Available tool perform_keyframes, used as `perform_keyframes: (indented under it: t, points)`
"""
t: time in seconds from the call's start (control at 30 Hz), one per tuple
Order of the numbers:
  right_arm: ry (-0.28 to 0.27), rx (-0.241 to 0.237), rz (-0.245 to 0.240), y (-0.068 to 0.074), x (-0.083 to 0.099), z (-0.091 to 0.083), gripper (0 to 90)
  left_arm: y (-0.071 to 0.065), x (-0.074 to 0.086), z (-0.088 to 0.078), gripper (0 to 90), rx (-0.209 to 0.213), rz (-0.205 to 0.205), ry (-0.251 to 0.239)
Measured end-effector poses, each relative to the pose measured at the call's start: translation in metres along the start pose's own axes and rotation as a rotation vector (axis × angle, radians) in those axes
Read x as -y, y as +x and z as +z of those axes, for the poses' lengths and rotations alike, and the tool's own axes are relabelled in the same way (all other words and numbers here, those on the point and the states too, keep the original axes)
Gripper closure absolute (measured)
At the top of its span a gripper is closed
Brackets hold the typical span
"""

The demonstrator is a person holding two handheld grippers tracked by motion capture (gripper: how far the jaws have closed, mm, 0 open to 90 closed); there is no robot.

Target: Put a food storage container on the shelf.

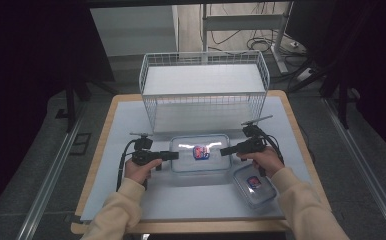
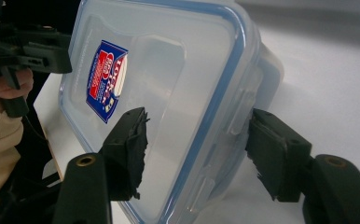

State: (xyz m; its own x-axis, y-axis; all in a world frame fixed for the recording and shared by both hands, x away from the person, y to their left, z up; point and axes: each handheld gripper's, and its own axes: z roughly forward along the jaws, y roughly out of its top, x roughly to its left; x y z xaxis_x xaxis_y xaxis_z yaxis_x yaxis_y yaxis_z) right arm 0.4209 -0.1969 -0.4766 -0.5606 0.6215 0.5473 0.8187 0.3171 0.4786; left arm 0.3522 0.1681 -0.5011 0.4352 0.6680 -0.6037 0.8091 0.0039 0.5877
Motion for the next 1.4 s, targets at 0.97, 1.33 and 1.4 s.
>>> perform_keyframes:
  t: [0.97, 1.33, 1.4]
  points:
    - [-0.033, -0.014, -0.037, 0.001, 0.003, -0.006, 46.6, 0.016, 0.001, 0.001, 34.5, 0.074, -0.025, 0.033]
    - [-0.036, -0.015, -0.041, 0.000, 0.002, -0.006, 46.6, 0.017, 0.001, 0.001, 46.8, 0.130, -0.022, 0.035]
    - [-0.038, -0.015, -0.047, 0.001, 0.002, -0.006, 46.6, 0.015, 0.000, 0.000, 47.2, 0.123, -0.015, 0.043]
